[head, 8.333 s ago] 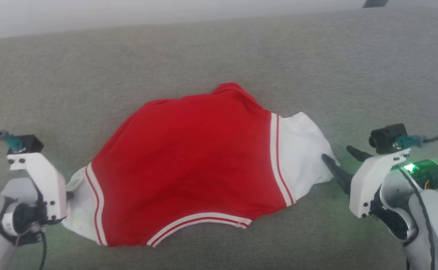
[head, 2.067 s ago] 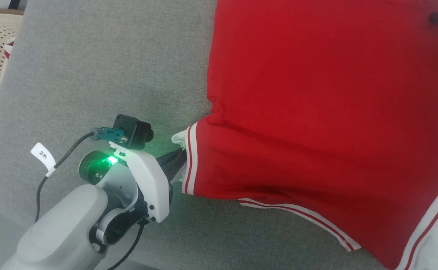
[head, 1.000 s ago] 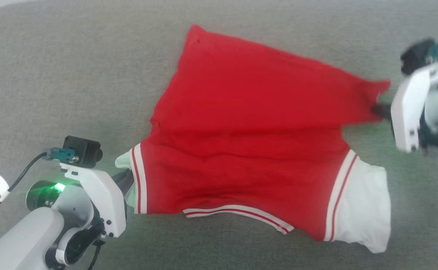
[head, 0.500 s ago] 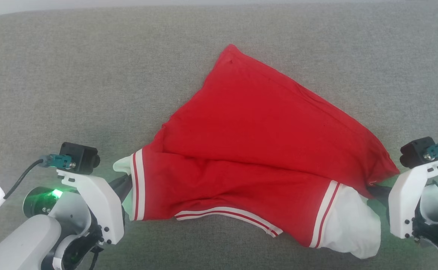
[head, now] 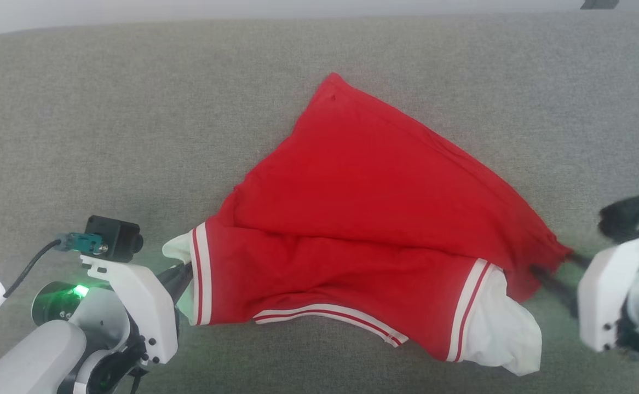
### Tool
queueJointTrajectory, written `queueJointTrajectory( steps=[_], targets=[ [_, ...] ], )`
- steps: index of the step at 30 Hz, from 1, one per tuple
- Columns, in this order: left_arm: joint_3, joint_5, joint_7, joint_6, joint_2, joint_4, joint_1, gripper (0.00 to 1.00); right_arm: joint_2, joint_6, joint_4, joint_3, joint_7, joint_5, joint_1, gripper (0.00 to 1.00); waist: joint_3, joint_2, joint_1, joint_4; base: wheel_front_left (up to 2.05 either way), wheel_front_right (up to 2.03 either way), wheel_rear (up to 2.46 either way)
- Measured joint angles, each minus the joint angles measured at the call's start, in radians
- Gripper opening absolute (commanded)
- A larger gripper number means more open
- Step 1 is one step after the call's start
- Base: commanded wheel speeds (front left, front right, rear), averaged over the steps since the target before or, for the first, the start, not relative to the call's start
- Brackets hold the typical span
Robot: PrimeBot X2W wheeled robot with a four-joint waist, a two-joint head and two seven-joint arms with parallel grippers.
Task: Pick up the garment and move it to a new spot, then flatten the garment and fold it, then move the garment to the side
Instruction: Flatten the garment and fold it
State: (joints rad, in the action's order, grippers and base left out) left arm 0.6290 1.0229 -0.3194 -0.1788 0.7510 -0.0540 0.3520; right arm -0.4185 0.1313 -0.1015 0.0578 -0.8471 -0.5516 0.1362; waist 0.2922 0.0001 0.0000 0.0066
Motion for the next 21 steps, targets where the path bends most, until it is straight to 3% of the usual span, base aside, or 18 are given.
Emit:
queueJointTrajectory(
  steps=[6,10,14,21],
  targets=[
    [0.001,0.008,0.0,-0.002,0.005,-0.011,-0.004,0.0,-0.002,-0.001,-0.196,-0.063,-0.068,0.021,0.027,1.0,-0.008,0.0,0.0,0.005,0.0,0.0,0.0],
    [0.01,0.006,-0.004,0.0,-0.004,-0.02,0.002,0.0,0.0,-0.001,-0.241,-0.016,-0.075,0.042,0.145,1.0,0.001,0.0,0.0,0.025,0.0,0.0,0.0],
    [0.02,-0.005,-0.006,0.007,-0.025,-0.019,0.028,0.0,0.009,-0.001,-0.147,0.071,-0.017,0.049,0.303,1.0,0.019,0.0,0.0,0.05,0.0,0.0,0.0],
    [0.058,-0.03,-0.013,0.043,-0.085,0.01,0.091,0.0,0.023,-0.001,0.2,0.251,0.112,0.053,0.602,1.0,0.056,0.0,0.0,0.119,0.0,0.0,0.0]
  ],
)
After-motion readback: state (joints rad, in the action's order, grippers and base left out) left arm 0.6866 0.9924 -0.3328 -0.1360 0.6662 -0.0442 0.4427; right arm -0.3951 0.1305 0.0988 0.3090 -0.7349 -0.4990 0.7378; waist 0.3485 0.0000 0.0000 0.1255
